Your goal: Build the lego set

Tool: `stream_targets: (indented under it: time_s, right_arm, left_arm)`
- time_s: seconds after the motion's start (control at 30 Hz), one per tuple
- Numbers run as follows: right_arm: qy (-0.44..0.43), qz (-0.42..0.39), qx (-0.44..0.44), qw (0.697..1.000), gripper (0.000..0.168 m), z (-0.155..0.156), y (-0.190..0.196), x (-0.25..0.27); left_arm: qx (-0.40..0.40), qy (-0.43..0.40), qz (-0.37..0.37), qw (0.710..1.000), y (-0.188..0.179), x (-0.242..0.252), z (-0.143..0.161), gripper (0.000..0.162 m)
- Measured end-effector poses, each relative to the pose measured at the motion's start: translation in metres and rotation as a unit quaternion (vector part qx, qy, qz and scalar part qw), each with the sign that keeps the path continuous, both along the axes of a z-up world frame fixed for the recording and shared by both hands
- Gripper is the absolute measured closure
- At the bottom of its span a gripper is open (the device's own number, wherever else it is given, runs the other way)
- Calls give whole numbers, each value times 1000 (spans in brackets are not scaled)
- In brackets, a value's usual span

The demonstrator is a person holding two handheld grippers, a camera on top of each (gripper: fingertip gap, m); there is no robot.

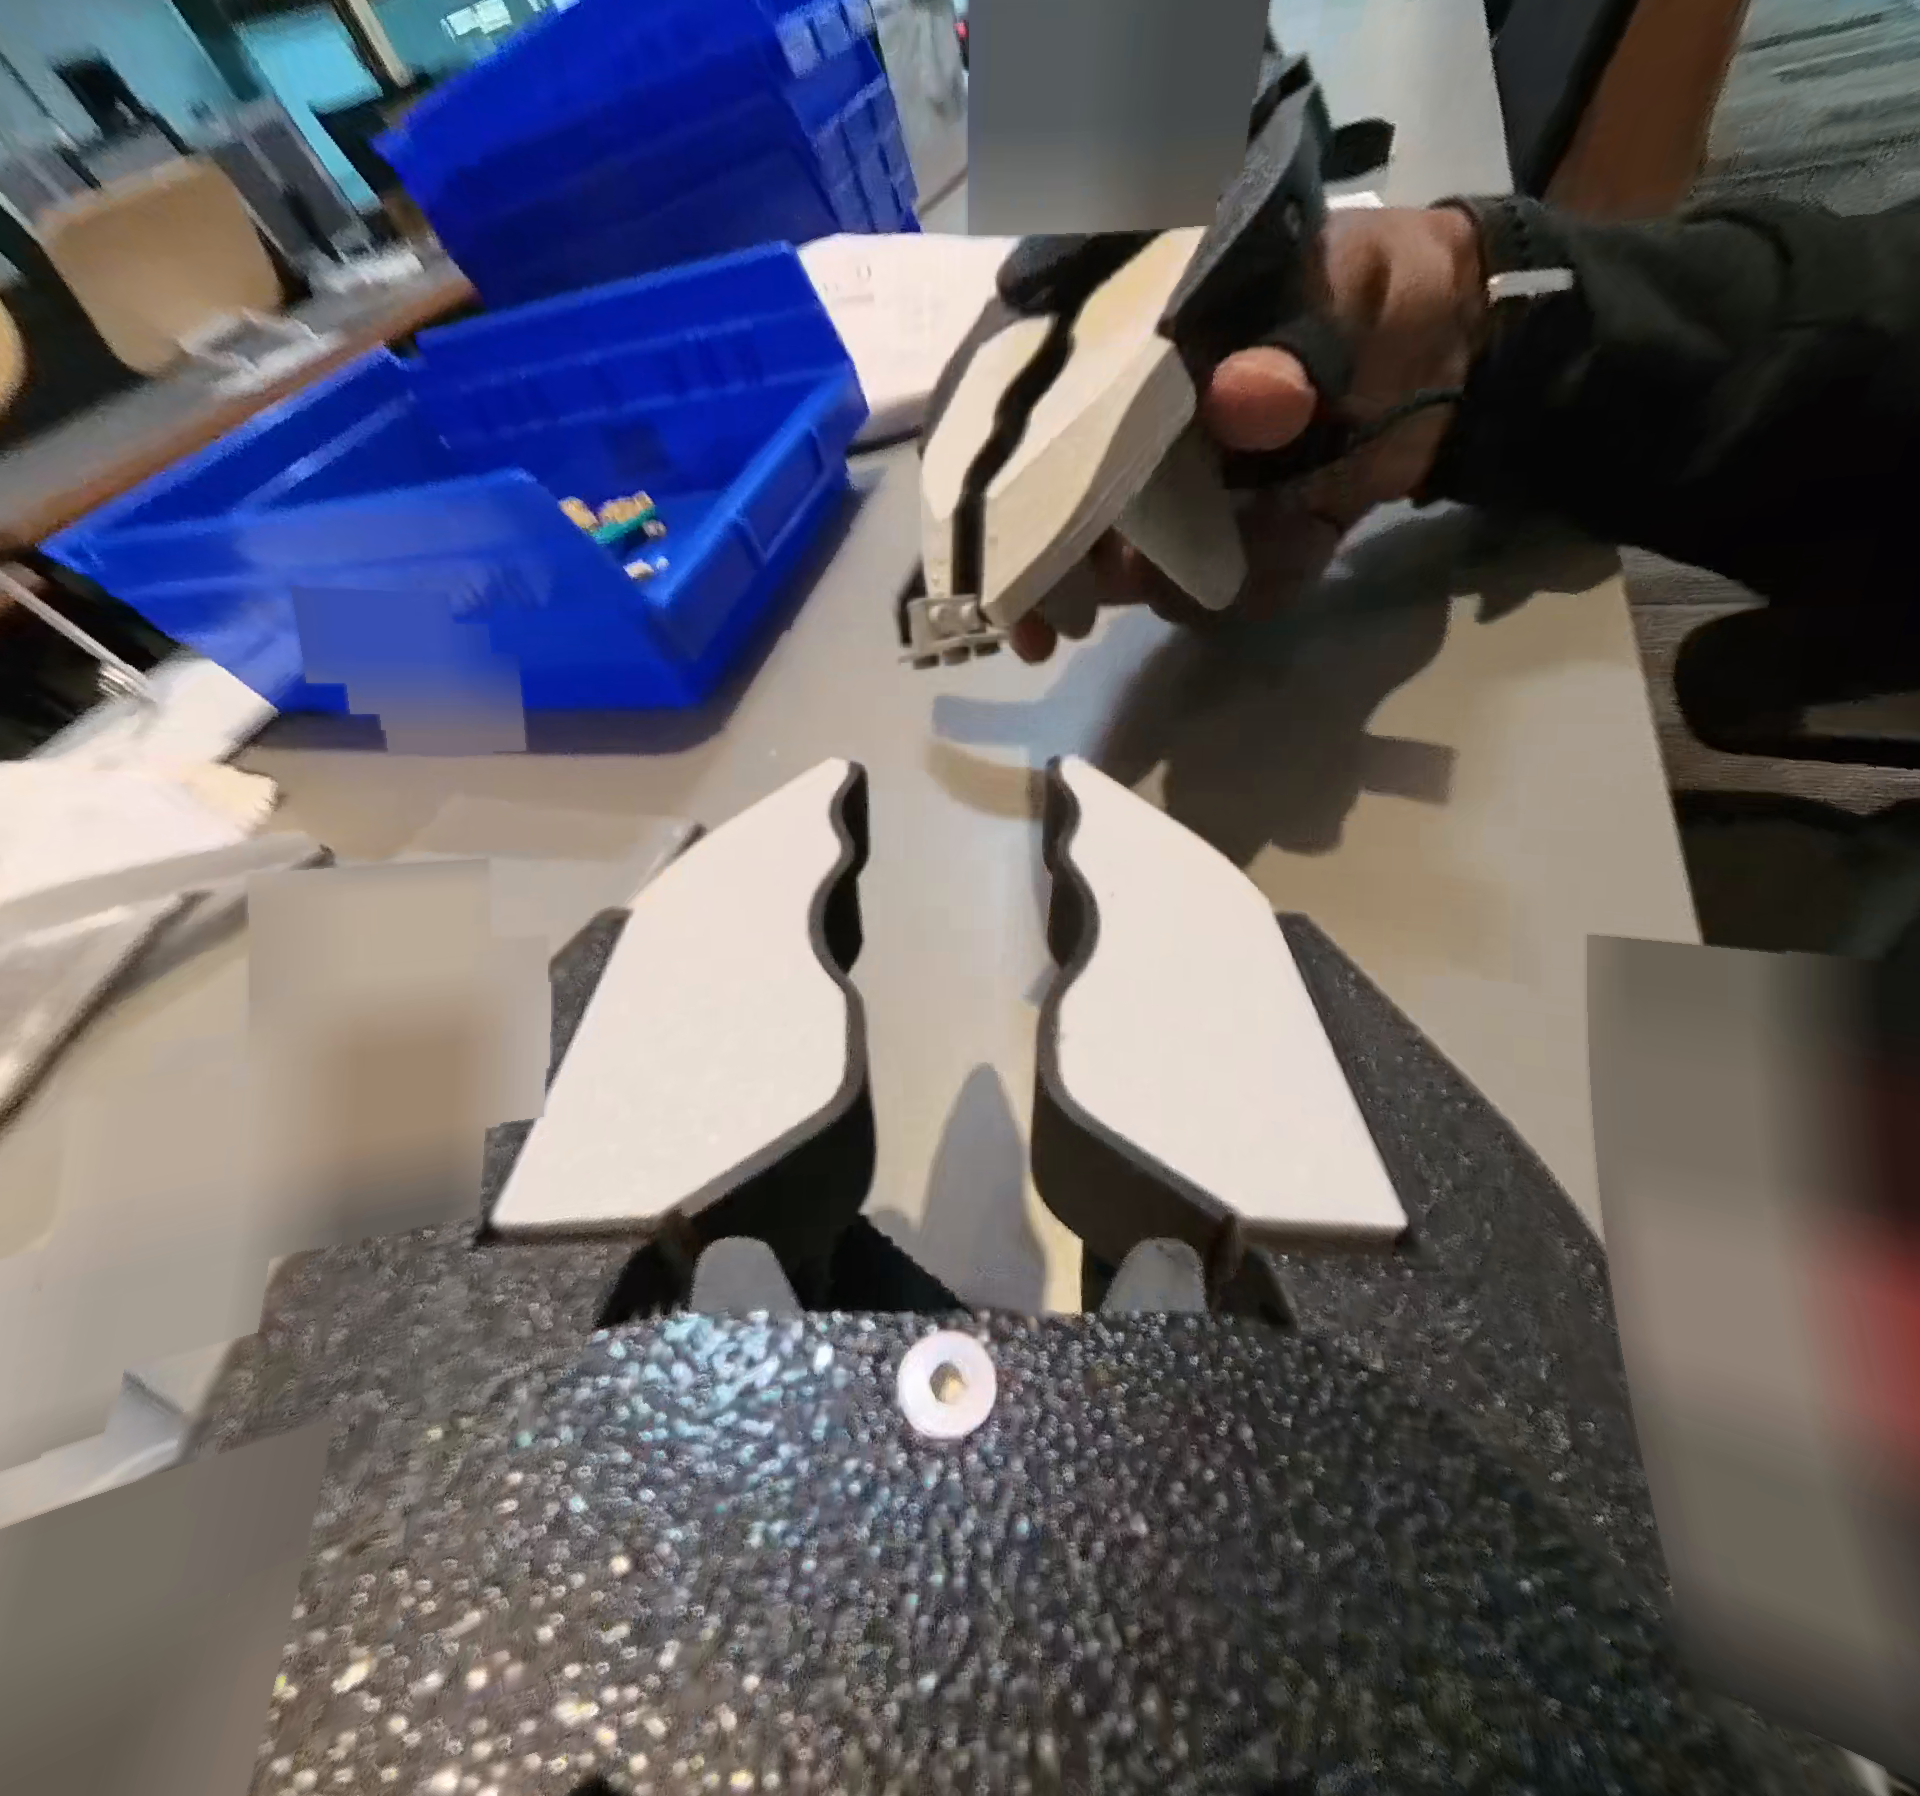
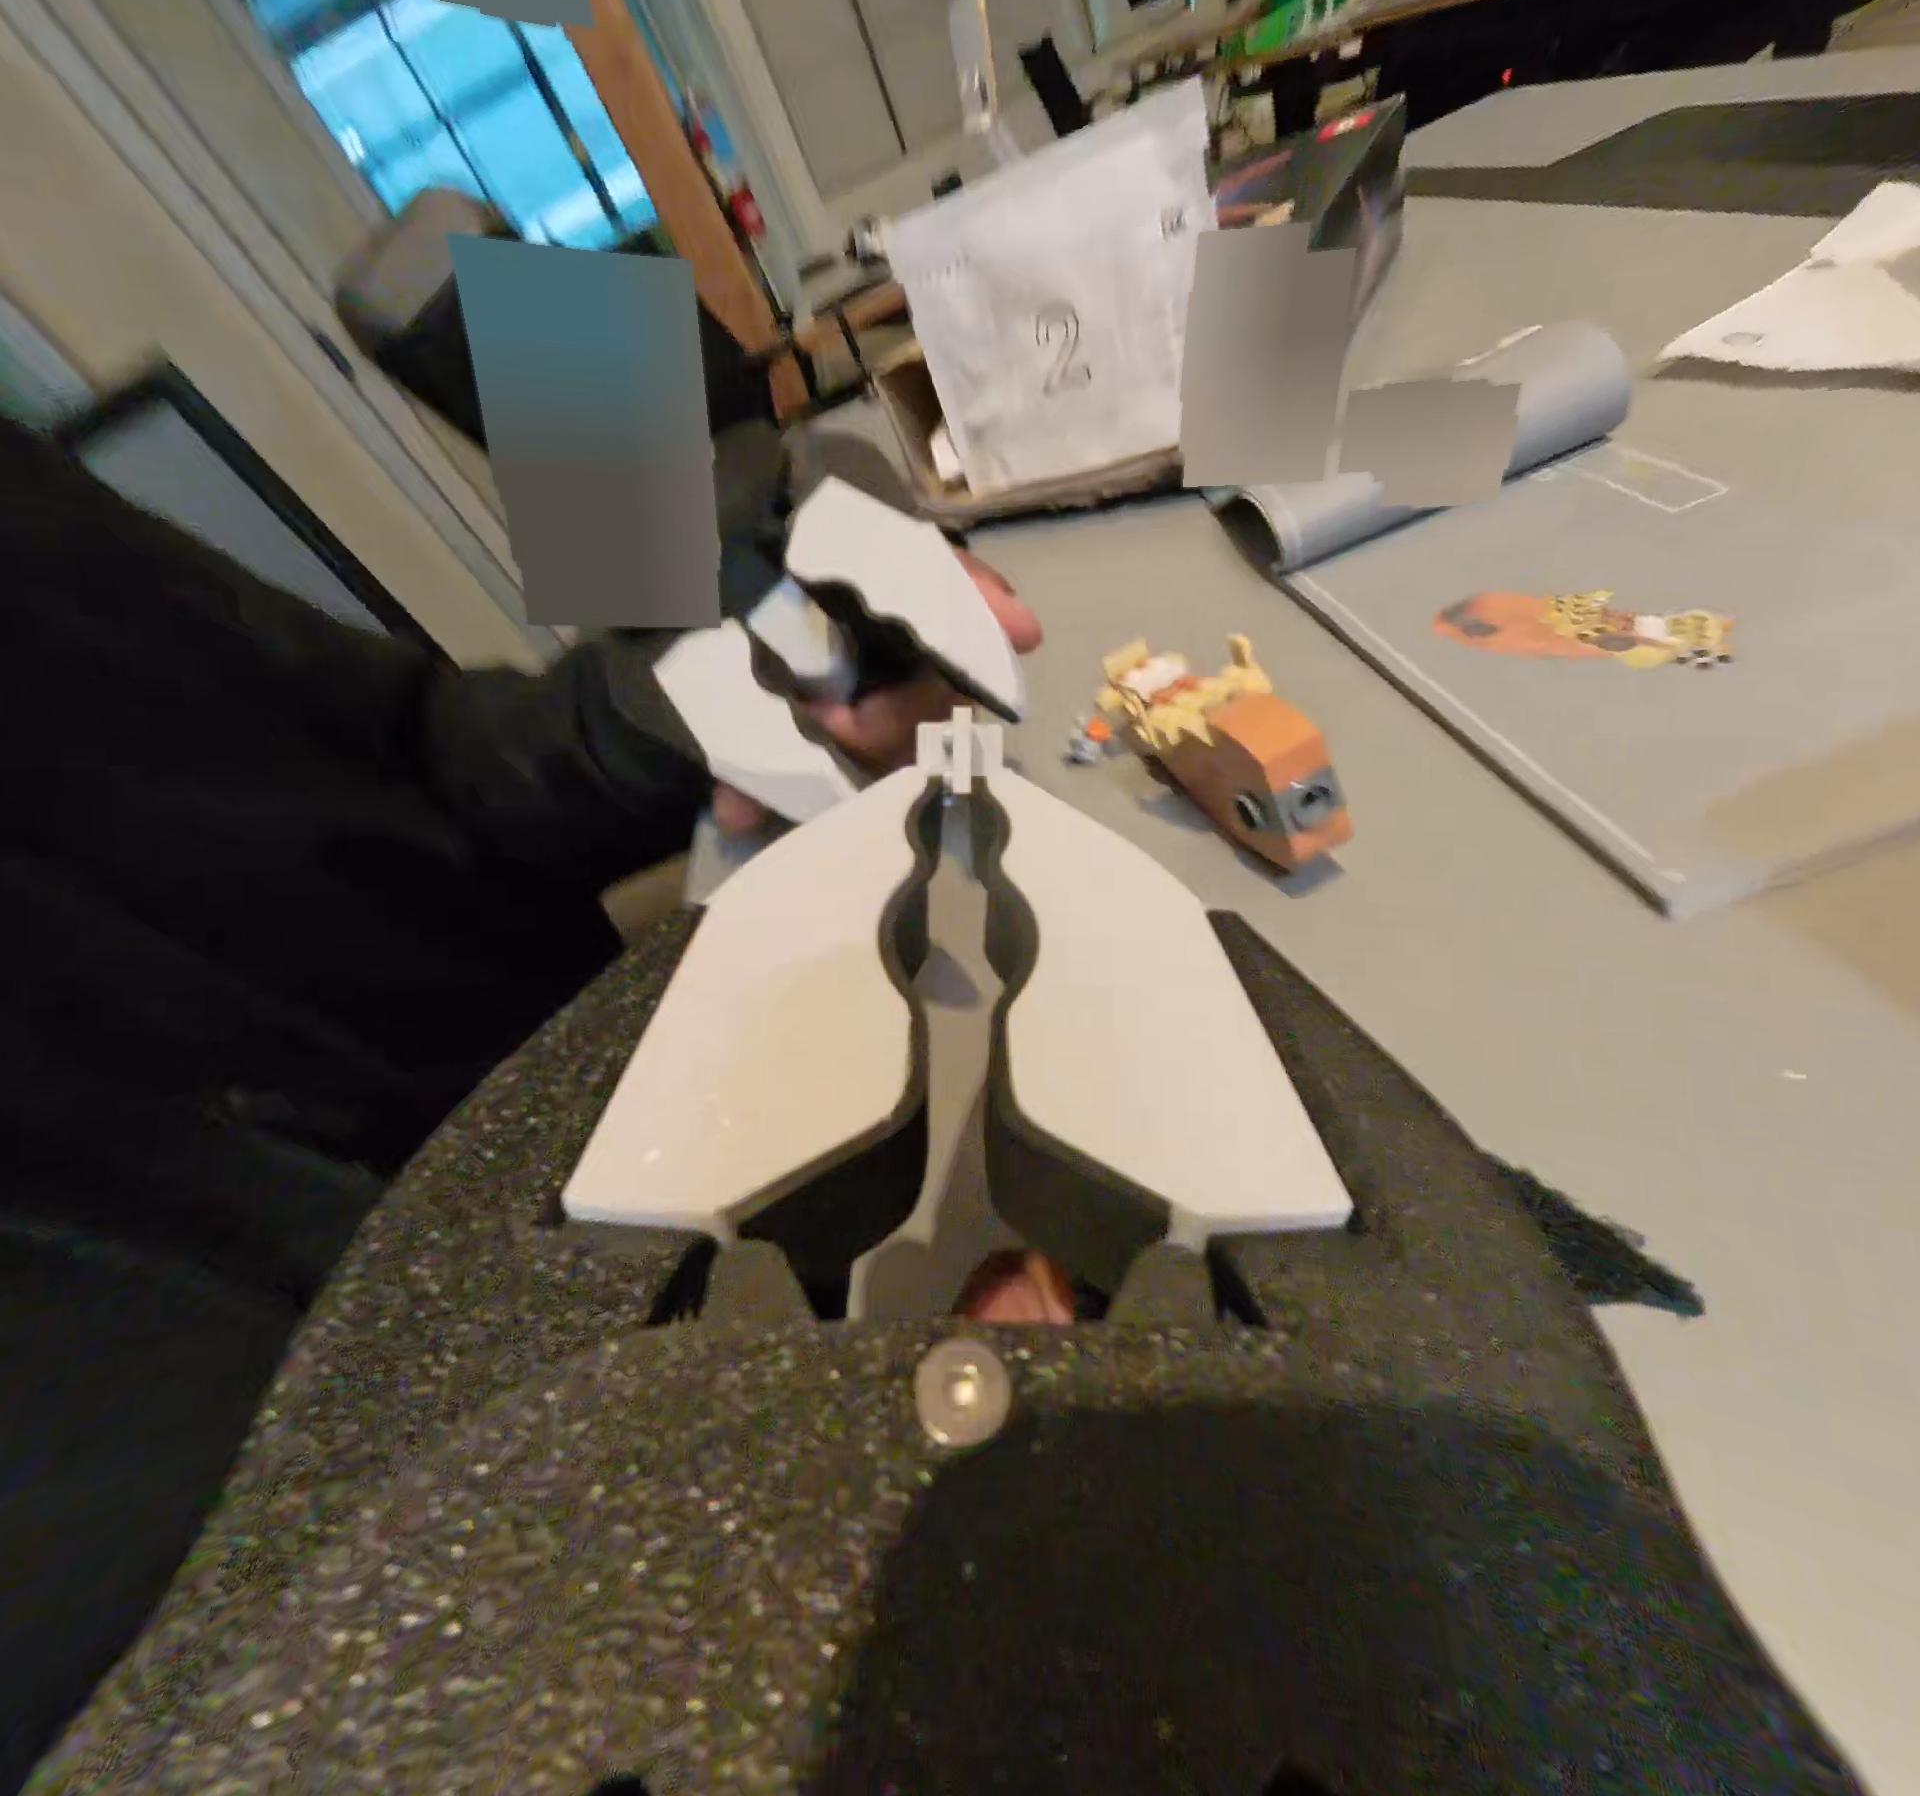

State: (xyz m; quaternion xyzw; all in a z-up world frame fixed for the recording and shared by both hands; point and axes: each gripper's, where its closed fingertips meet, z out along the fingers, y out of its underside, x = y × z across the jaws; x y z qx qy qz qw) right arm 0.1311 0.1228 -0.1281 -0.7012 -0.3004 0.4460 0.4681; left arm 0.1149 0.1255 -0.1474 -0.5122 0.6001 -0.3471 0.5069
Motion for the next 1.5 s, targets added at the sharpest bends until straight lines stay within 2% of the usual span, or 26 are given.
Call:
stream_targets:
  time_s: [0.23,0.47,0.8,1.4,1.43,1.5]
  right_arm:
    - [120,-34,-118,985,163,3,-2,-24]
    - [186,-89,-158,966,164,6,1,-31]
    - [213,-106,-148,960,163,11,0,-42]
    - [242,-136,-129,952,163,14,4,-42]
    - [244,-137,-128,951,163,14,4,-42]
    - [245,-139,-126,951,163,14,4,-41]
  left_arm:
    - [93,-56,57,992,-4,-9,20,132]
    - [97,-43,128,986,-5,-14,13,136]
    - [83,-58,195,976,3,-18,18,140]
    - [65,-71,215,972,9,-18,21,150]
    - [63,-67,205,975,7,-17,20,157]
    - [60,-68,207,974,8,-16,20,157]
